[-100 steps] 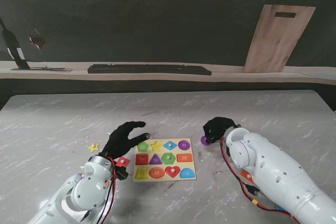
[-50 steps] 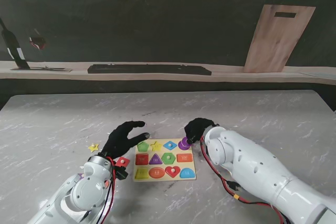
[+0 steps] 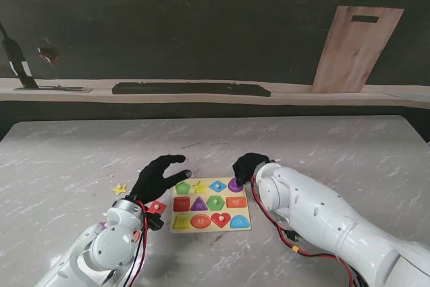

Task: Fit puzzle pieces into a puzzle board

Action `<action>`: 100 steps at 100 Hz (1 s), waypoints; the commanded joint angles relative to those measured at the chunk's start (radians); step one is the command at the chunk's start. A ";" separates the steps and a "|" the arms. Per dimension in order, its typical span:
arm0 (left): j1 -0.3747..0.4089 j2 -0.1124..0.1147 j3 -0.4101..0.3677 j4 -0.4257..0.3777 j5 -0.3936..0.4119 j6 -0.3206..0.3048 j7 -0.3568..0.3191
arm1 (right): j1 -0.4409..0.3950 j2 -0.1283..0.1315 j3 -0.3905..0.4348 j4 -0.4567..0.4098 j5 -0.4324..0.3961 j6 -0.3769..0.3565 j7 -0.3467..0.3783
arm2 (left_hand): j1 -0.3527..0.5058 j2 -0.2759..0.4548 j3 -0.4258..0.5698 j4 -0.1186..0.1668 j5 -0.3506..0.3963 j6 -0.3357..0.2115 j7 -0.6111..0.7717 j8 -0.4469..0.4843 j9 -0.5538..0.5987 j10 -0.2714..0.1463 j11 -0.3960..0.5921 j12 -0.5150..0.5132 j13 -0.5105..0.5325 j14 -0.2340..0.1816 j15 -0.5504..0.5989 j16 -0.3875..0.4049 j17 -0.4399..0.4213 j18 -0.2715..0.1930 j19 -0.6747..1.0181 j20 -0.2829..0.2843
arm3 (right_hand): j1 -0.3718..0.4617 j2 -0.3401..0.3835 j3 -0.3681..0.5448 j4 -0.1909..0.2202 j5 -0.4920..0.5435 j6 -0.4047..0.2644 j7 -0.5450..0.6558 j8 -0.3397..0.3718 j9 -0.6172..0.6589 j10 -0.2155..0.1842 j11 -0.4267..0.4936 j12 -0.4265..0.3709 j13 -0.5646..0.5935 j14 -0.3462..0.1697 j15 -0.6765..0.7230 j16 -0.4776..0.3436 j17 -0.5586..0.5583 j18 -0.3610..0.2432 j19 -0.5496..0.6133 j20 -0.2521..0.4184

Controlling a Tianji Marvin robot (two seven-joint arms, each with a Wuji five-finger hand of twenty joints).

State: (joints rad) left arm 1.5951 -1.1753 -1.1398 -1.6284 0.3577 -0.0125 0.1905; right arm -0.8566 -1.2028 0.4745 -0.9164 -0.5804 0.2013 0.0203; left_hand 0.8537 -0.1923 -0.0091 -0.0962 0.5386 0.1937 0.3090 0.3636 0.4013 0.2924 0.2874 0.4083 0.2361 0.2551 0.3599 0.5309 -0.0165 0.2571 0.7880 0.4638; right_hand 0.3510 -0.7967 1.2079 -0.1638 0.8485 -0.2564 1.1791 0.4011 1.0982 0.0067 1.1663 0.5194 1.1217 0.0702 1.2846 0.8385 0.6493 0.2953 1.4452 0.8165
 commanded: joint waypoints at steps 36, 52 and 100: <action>0.002 -0.002 0.000 -0.002 -0.004 -0.005 -0.001 | 0.010 -0.007 -0.040 0.017 -0.002 -0.028 0.025 | -0.013 0.021 -0.024 0.031 0.016 -0.022 0.000 -0.006 0.011 -0.009 -0.014 -0.008 0.025 -0.010 -0.024 -0.004 -0.007 0.100 -0.012 0.011 | 0.049 0.019 0.081 0.068 0.055 -0.069 0.033 -0.008 0.021 0.044 0.032 0.008 0.023 -0.003 0.033 0.011 0.001 0.041 0.056 0.011; 0.002 -0.002 0.000 0.000 -0.004 -0.006 -0.001 | 0.012 -0.009 -0.045 0.021 0.005 -0.030 0.030 | -0.013 0.022 -0.024 0.031 0.015 -0.022 0.000 -0.006 0.012 -0.009 -0.013 -0.008 0.025 -0.010 -0.023 -0.003 -0.007 0.099 -0.011 0.011 | 0.048 0.027 0.076 0.066 0.048 -0.074 0.031 -0.007 0.015 0.040 0.027 0.008 0.014 -0.001 0.027 0.010 -0.007 0.049 0.056 0.011; 0.000 -0.003 0.002 0.002 -0.006 -0.005 0.000 | 0.006 -0.004 -0.031 0.022 0.011 -0.071 0.030 | -0.012 0.022 -0.024 0.031 0.016 -0.019 -0.002 -0.007 0.010 -0.007 -0.015 -0.009 0.023 -0.010 -0.024 -0.004 -0.008 0.100 -0.011 0.011 | 0.039 0.040 0.073 0.070 0.032 -0.094 0.035 0.005 0.001 0.029 0.025 0.010 -0.002 -0.005 0.021 0.010 -0.019 0.041 0.049 0.010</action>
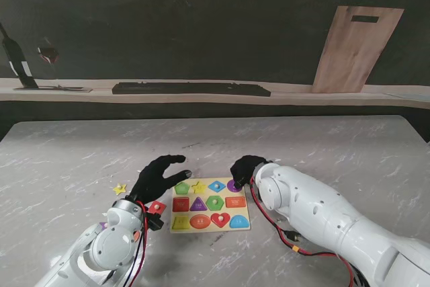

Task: Fit puzzle pieces into a puzzle board

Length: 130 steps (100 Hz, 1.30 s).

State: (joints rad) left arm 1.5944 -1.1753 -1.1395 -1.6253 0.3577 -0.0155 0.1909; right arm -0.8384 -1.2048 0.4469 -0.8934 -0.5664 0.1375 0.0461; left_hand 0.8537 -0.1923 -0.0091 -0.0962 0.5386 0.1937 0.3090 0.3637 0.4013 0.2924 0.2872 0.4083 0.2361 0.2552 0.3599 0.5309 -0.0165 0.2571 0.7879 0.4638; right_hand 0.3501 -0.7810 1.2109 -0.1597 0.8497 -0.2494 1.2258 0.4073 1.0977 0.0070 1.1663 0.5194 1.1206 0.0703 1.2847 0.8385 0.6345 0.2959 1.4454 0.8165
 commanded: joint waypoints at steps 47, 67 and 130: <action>-0.003 -0.003 0.004 0.003 -0.011 0.000 -0.004 | -0.028 0.023 -0.004 -0.045 -0.070 0.071 0.010 | -0.012 0.022 -0.024 0.031 0.016 -0.021 -0.001 -0.006 0.010 -0.008 -0.014 -0.009 0.023 -0.011 -0.024 -0.004 -0.008 0.100 -0.012 0.010 | -0.137 0.262 -0.297 0.016 0.073 0.009 -0.076 0.097 -0.001 0.053 0.022 0.058 -0.003 0.023 0.031 0.010 -0.020 0.072 0.060 0.024; -0.004 -0.003 0.005 0.005 -0.010 -0.001 -0.004 | -0.044 0.037 0.019 -0.071 -0.093 0.090 0.014 | -0.013 0.022 -0.025 0.031 0.017 -0.023 0.000 -0.006 0.012 -0.010 -0.013 -0.009 0.024 -0.011 -0.023 -0.004 -0.008 0.101 -0.011 0.011 | -0.195 0.331 -0.362 0.078 0.077 0.043 -0.141 0.236 -0.013 0.062 0.020 0.055 -0.013 0.030 0.029 0.005 -0.031 0.076 0.061 0.022; -0.003 -0.001 0.006 0.005 -0.006 0.001 -0.009 | -0.605 0.191 0.792 -0.633 -0.522 -0.178 0.251 | -0.012 0.023 -0.024 0.031 0.017 -0.020 -0.002 -0.006 0.011 -0.007 -0.014 -0.009 0.024 -0.010 -0.023 -0.004 -0.007 0.100 -0.011 0.011 | -0.127 0.238 -0.269 0.025 -0.226 -0.001 -0.208 0.183 -0.160 0.029 -0.119 -0.050 -0.156 0.093 -0.490 -0.237 -0.200 0.071 -0.195 -0.141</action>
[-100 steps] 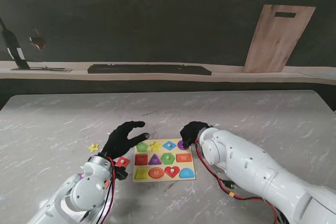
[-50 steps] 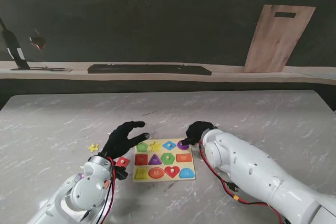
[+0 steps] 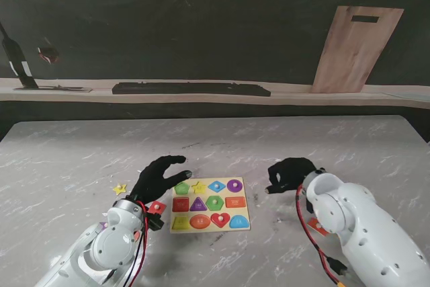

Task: Fit puzzle pieces into a puzzle board

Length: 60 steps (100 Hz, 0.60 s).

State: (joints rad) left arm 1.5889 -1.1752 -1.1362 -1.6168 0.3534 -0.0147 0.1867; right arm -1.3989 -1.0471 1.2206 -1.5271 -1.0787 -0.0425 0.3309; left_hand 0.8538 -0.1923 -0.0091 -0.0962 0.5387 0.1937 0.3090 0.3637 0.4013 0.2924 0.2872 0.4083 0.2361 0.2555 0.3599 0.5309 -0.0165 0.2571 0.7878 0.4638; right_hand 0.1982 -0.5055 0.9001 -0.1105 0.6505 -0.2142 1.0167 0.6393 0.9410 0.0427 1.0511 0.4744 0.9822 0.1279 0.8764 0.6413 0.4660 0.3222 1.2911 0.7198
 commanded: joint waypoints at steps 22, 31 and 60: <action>-0.004 -0.001 0.009 0.001 -0.004 0.005 -0.010 | -0.213 0.049 0.260 -0.073 -0.150 -0.268 -0.098 | -0.012 0.023 -0.024 0.031 0.017 -0.020 -0.003 -0.006 0.011 -0.008 -0.014 -0.009 0.024 -0.010 -0.023 -0.004 -0.007 0.100 -0.011 0.010 | 0.096 -0.137 0.153 -0.062 -0.109 -0.087 0.019 -0.158 -0.147 -0.076 -0.065 -0.012 -0.096 -0.084 -0.097 0.003 -0.047 -0.047 -0.059 -0.056; -0.008 -0.001 0.014 0.004 -0.006 0.008 -0.014 | -0.261 0.051 0.317 -0.090 -0.187 -0.306 -0.116 | -0.012 0.023 -0.025 0.031 0.017 -0.021 -0.003 -0.006 0.011 -0.008 -0.014 -0.009 0.023 -0.011 -0.024 -0.004 -0.008 0.099 -0.011 0.010 | 0.111 -0.157 0.187 -0.059 -0.114 -0.072 0.010 -0.174 -0.168 -0.081 -0.063 -0.008 -0.109 -0.106 -0.026 0.043 -0.033 -0.063 -0.046 -0.029; -0.013 -0.001 0.019 0.008 -0.008 0.014 -0.015 | -0.354 0.054 0.368 -0.108 -0.299 -0.279 -0.161 | -0.013 0.023 -0.025 0.031 0.016 -0.022 -0.001 -0.005 0.011 -0.010 -0.013 -0.009 0.023 -0.012 -0.024 -0.004 -0.008 0.100 -0.011 0.011 | 0.039 -0.082 0.098 -0.097 0.005 -0.083 0.083 -0.188 -0.054 -0.072 0.011 0.027 -0.042 -0.086 0.173 0.134 0.037 -0.065 0.053 0.063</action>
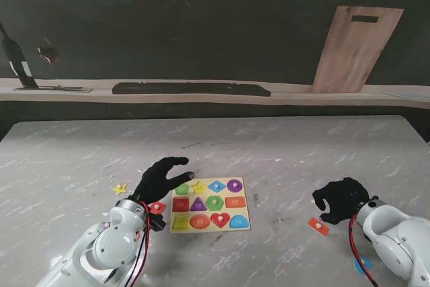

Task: Fit puzzle pieces into a puzzle board

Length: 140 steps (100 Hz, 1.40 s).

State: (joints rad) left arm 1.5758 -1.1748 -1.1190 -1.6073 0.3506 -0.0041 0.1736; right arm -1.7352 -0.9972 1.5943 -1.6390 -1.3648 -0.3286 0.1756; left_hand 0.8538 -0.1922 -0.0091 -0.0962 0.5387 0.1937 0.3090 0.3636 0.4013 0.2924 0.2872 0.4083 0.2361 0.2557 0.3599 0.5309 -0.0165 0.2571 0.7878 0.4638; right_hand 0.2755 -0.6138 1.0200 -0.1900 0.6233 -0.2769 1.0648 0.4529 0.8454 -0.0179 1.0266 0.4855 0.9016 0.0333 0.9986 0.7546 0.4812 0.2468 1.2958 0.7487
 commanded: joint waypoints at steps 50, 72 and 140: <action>-0.004 -0.002 0.006 0.002 -0.007 0.009 -0.002 | 0.008 0.010 -0.076 0.050 -0.042 0.069 0.015 | -0.012 0.024 -0.024 0.031 0.016 -0.021 -0.001 -0.005 0.010 -0.008 -0.014 -0.009 0.022 -0.012 -0.024 -0.004 -0.008 0.098 -0.011 0.011 | -0.056 0.107 -0.099 0.009 0.191 -0.032 0.054 0.033 0.160 0.007 0.060 0.034 0.117 0.048 0.139 0.049 0.075 0.039 0.123 0.075; -0.002 -0.002 0.005 -0.001 -0.006 0.008 -0.001 | 0.030 0.011 -0.104 0.078 -0.032 0.091 0.024 | -0.012 0.024 -0.024 0.031 0.016 -0.021 -0.002 -0.006 0.010 -0.009 -0.013 -0.009 0.022 -0.012 -0.023 -0.003 -0.009 0.099 -0.011 0.011 | -0.031 0.109 -0.094 0.001 0.176 -0.037 0.049 0.027 0.153 0.009 0.052 0.032 0.111 0.048 0.135 0.047 0.071 0.038 0.121 0.075; -0.002 -0.002 0.005 -0.001 -0.007 0.011 -0.003 | 0.058 0.011 -0.151 0.113 0.022 0.121 0.081 | -0.012 0.023 -0.024 0.031 0.015 -0.023 0.000 -0.005 0.010 -0.011 -0.013 -0.008 0.022 -0.011 -0.024 -0.004 -0.009 0.099 -0.011 0.011 | 0.117 0.017 0.029 -0.022 0.168 -0.072 0.115 -0.082 0.181 0.003 0.039 0.020 0.124 0.043 0.133 0.042 0.075 0.032 0.123 0.074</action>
State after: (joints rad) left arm 1.5719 -1.1751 -1.1153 -1.6042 0.3476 0.0050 0.1728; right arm -1.6659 -0.9859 1.4504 -1.5243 -1.3456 -0.2109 0.2452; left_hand 0.8538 -0.1921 -0.0091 -0.0962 0.5388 0.1937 0.3090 0.3636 0.4013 0.2924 0.2872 0.4083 0.2361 0.2557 0.3599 0.5309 -0.0165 0.2571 0.7877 0.4638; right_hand 0.3103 -0.5601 0.9705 -0.2057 0.7761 -0.3000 1.1826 0.4163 0.9790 -0.0201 1.0624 0.5083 0.9949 0.0585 1.1076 0.7947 0.5479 0.2554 1.3747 0.8034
